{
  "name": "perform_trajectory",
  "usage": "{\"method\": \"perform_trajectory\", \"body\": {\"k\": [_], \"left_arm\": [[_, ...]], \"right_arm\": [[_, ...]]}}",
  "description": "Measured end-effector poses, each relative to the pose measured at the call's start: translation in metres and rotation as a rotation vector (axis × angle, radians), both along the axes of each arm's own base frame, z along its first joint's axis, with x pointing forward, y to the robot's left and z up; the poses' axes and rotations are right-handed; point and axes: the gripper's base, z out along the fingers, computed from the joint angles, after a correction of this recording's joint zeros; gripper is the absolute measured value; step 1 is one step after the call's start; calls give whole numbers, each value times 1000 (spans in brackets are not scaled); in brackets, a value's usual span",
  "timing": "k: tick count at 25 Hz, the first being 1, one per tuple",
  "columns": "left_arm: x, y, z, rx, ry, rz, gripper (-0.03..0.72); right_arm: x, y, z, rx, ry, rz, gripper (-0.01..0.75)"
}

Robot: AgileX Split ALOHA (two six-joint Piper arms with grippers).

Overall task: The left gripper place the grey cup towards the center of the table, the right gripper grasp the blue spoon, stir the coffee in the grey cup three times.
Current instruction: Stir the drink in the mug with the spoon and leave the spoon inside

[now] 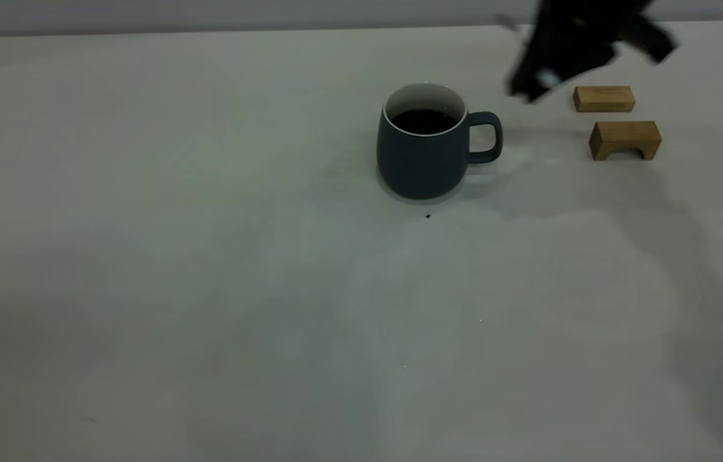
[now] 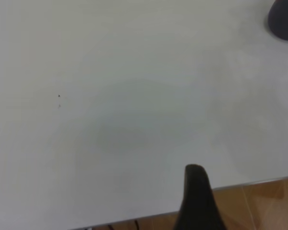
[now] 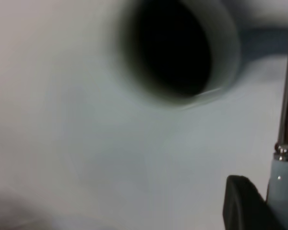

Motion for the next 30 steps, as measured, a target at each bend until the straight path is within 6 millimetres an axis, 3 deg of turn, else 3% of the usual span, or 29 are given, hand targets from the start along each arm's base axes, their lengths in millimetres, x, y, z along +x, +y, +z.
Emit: {"method": "perform_trajectory", "body": {"k": [7, 16, 25, 30], "left_arm": [[0, 0, 0, 0, 0, 0, 585], [0, 0, 0, 1, 0, 0, 585], [0, 0, 0, 1, 0, 0, 585], [0, 0, 0, 1, 0, 0, 585]], "right_arm": [[-6, 27, 9, 447, 188, -39, 105], [12, 33, 19, 737, 302, -323, 105], [18, 32, 22, 836, 923, -795, 105], [24, 23, 4, 820, 1047, -969, 105]]}}
